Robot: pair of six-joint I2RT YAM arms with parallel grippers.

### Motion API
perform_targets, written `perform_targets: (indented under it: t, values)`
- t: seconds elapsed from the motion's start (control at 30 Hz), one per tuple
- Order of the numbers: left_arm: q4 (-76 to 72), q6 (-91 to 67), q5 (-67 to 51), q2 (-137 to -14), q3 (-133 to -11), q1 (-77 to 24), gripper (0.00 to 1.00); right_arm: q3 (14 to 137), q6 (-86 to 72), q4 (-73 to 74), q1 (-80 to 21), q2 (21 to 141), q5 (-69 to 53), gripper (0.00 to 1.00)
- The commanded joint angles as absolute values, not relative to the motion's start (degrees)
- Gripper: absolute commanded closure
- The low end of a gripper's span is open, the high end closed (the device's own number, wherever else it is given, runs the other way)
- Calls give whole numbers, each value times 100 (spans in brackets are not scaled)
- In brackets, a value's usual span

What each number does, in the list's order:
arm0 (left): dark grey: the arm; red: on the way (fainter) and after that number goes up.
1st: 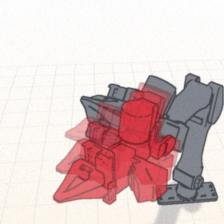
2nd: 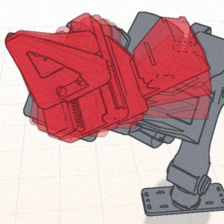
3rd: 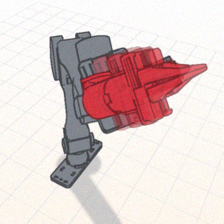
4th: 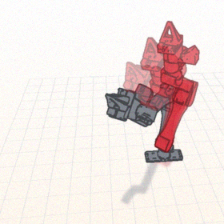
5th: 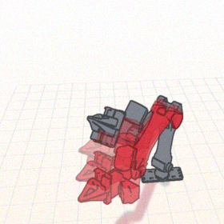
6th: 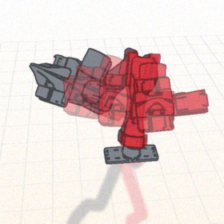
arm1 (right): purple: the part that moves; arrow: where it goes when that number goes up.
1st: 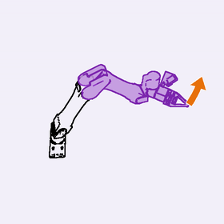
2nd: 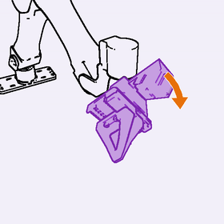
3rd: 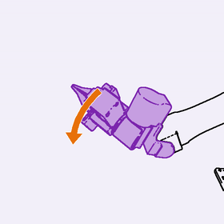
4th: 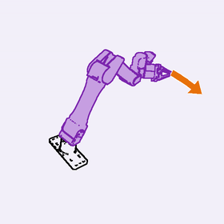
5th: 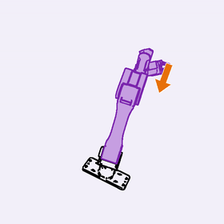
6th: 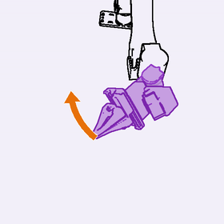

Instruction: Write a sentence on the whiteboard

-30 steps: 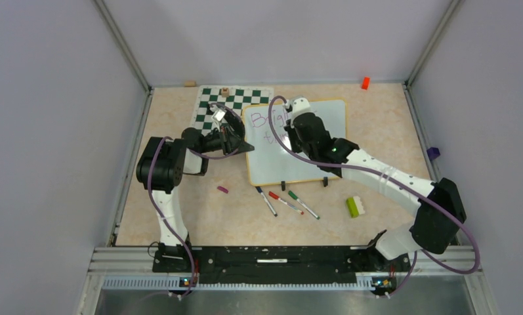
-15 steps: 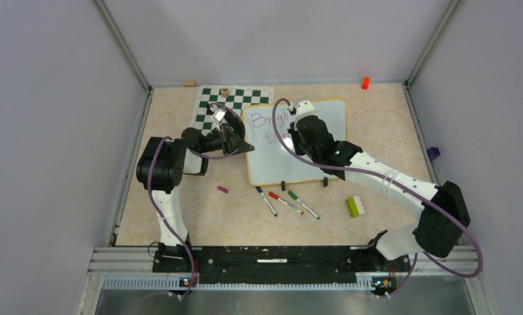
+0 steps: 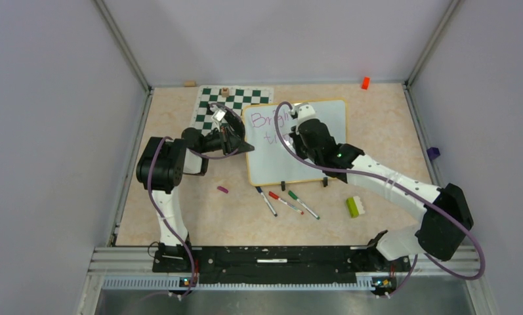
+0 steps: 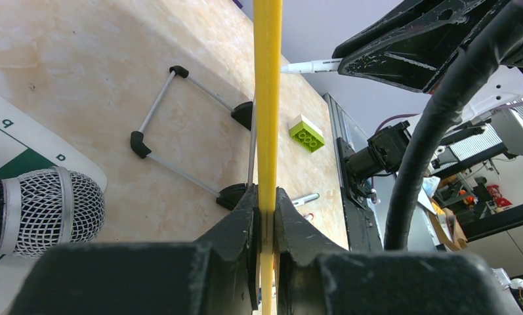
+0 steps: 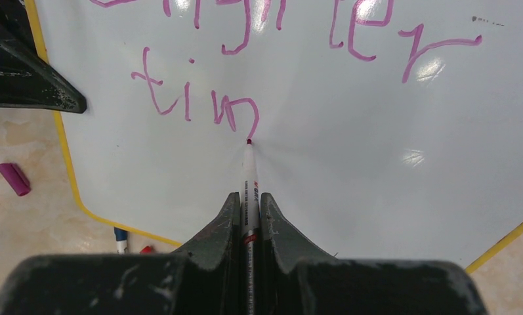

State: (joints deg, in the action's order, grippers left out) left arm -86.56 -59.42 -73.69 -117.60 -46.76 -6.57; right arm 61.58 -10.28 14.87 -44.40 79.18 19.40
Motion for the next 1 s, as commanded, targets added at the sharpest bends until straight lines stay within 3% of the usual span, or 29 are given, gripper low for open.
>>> perform_targets:
  t: [0.0,0.33,0.97]
  values:
    - [-9281,-5941,-7356,-11638,-4729,-677,100,6438,-1003,1577,-4342,7591,1857,100]
    - [-9281,-5949,-7365,-11636,-4746,-677,100,6518,-933,1557,-4251,7319,1799,100]
    - [-9281,-5958,-7361,-11648,-4747,-677,100,6592,-923,1352,-4192,7860,2074,100]
